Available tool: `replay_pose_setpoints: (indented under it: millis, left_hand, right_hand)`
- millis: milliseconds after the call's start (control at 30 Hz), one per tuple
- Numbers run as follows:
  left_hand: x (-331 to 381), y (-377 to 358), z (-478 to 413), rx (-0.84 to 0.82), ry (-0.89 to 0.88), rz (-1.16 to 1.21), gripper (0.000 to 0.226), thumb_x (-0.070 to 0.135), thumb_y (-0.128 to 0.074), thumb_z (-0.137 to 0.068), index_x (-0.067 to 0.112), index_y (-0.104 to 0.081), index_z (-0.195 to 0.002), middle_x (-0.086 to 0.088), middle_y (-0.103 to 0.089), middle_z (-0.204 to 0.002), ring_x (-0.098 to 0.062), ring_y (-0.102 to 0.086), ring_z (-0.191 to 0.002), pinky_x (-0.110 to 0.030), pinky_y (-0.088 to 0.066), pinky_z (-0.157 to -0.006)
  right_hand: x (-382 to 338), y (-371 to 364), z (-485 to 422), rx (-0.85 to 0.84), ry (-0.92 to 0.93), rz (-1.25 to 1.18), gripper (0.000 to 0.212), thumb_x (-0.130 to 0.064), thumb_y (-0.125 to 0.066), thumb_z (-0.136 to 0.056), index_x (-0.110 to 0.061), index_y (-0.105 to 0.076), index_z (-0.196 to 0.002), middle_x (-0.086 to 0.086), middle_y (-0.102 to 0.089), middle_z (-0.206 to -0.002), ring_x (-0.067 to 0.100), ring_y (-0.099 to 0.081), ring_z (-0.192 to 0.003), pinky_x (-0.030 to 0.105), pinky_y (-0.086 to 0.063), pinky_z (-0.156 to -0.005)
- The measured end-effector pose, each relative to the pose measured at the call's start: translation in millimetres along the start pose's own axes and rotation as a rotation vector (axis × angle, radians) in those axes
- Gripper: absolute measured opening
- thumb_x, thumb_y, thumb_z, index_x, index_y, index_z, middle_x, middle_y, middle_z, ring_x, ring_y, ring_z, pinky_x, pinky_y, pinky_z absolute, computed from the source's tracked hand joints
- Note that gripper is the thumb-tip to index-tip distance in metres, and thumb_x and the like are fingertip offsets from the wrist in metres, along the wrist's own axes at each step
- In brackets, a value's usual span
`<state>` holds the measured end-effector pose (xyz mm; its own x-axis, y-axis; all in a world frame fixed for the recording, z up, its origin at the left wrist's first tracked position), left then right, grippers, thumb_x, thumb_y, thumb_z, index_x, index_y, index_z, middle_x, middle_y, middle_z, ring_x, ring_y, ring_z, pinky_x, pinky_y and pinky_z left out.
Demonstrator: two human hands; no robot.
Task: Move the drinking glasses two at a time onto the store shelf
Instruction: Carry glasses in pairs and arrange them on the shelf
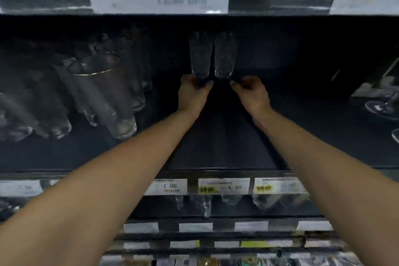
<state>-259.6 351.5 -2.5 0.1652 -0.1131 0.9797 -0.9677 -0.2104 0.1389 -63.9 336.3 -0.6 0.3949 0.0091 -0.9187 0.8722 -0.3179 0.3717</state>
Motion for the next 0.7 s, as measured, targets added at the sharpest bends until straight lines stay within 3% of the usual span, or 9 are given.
replay_pose_setpoints:
  millis: [67, 133, 267, 400, 567, 700]
  left_hand:
    - [-2, -7, -22, 0.046, -0.024, 0.011, 0.050, 0.030, -0.076, -0.084, 0.009, -0.049, -0.121, 0.005, -0.062, -0.102, -0.008, -0.062, -0.092, -0.005, -0.045, -0.068]
    - [-3, -14, -42, 0.092, -0.025, 0.033, 0.056, 0.027, -0.077, -0.083, 0.008, -0.045, -0.125, 0.004, -0.060, -0.108, -0.007, -0.060, -0.092, 0.001, -0.042, -0.062]
    - [-1, -26, -76, 0.139, -0.036, 0.081, 0.076, 0.027, -0.079, -0.081, 0.009, -0.034, -0.140, -0.003, -0.053, -0.129, -0.010, -0.056, -0.103, -0.008, -0.043, -0.077]
    - [-3, -33, -98, 0.097, -0.032, 0.138, 0.081, 0.031, -0.081, -0.080, 0.010, -0.033, -0.142, 0.003, -0.056, -0.118, -0.004, -0.056, -0.088, 0.003, -0.039, -0.052]
    - [-10, -36, -124, 0.066, -0.051, 0.148, 0.078, 0.036, -0.085, -0.073, 0.009, -0.046, -0.135, 0.000, -0.065, -0.118, -0.015, -0.065, -0.102, -0.019, -0.054, -0.080]
    - [-9, -38, -124, 0.037, -0.072, 0.143, 0.071, 0.026, -0.083, -0.077, 0.011, -0.043, -0.134, 0.000, -0.063, -0.116, -0.013, -0.063, -0.100, -0.018, -0.052, -0.077]
  right_hand:
    - [2, -5, -21, 0.002, 0.028, 0.000, 0.056, -0.044, -0.066, -0.091, -0.016, -0.048, -0.136, -0.006, -0.057, -0.118, 0.008, -0.053, -0.102, 0.013, -0.043, -0.077]
    - [2, -13, -44, 0.002, 0.046, 0.004, 0.059, -0.046, -0.066, -0.089, -0.014, -0.048, -0.136, -0.005, -0.059, -0.122, 0.011, -0.057, -0.107, 0.020, -0.048, -0.085]
    - [-2, -31, -87, -0.017, 0.084, -0.031, 0.070, -0.046, -0.069, -0.086, -0.016, -0.041, -0.143, -0.006, -0.057, -0.128, 0.012, -0.056, -0.111, 0.023, -0.047, -0.088]
    - [-10, -42, -110, -0.023, 0.146, -0.096, 0.063, -0.045, -0.076, -0.080, -0.018, -0.053, -0.133, -0.007, -0.065, -0.116, 0.011, -0.064, -0.102, 0.027, -0.054, -0.088]
    - [-10, -52, -121, -0.066, 0.150, -0.179, 0.079, -0.054, -0.080, -0.065, -0.020, -0.056, -0.132, -0.004, -0.067, -0.120, 0.010, -0.065, -0.105, 0.028, -0.055, -0.091]
    - [-9, -52, -121, -0.089, 0.144, -0.208, 0.062, -0.040, -0.081, -0.077, -0.020, -0.055, -0.130, -0.006, -0.066, -0.116, 0.008, -0.064, -0.102, 0.025, -0.054, -0.090]
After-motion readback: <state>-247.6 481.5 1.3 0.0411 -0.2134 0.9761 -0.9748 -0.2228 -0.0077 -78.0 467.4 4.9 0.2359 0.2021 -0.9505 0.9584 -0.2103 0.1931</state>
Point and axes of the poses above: each hand's wrist, its own z-axis away from the middle knuckle, its own y-axis out of the back of the hand, x = y × z, the point moved 7 cm from there along -z, towards the middle knuckle
